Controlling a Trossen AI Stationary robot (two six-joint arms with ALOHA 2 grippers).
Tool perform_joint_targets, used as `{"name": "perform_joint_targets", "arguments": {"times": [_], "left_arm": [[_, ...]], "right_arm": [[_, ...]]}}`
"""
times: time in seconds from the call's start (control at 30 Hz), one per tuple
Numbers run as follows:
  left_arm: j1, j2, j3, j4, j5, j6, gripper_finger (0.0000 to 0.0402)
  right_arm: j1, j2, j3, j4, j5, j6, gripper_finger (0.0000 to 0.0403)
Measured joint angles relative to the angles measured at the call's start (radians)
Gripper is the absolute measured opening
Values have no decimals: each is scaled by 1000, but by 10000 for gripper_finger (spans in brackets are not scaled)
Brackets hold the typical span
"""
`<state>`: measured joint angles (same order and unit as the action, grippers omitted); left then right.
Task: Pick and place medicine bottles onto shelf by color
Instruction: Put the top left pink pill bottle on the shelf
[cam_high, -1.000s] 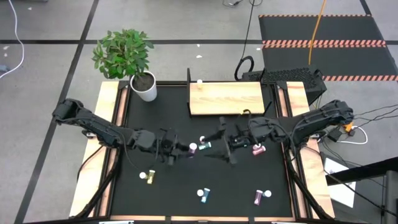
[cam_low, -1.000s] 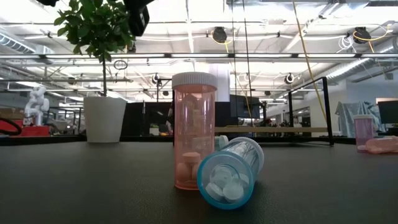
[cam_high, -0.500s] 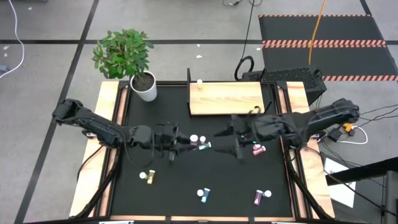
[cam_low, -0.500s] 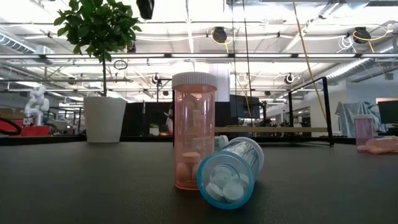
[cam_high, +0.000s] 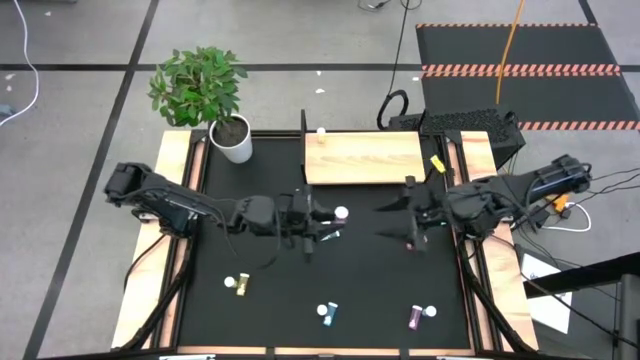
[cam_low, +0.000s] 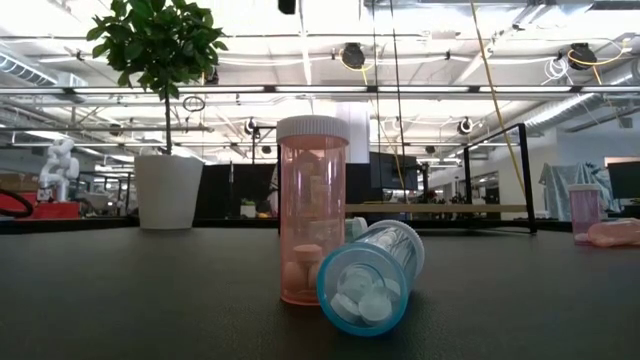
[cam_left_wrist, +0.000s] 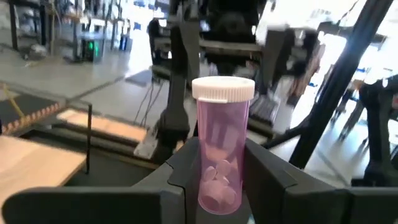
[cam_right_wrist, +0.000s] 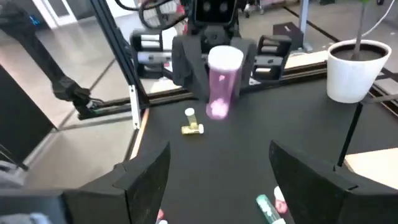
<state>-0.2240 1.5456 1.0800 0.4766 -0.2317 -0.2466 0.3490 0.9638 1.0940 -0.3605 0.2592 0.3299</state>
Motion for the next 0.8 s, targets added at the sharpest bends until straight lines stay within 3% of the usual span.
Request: {"name": "perform_joint_targets", "arguments": {"times": [0.17,0.37,0.57,0.8], "left_arm": [[-1,38,100,-163,1,2,102],[7,28,179,-195,-37,47,102],[86,24,239,-174,-54,125,102],[232,25,240,-170,206,94,102]], "right_arm": [[-13,-68,-58,87,0,-30,267],[-99,-61,-85,166,27,-86,267],[-186,2,-152,438,-98,-73,267],[-277,70,-160,627,-93,-55,267]]}}
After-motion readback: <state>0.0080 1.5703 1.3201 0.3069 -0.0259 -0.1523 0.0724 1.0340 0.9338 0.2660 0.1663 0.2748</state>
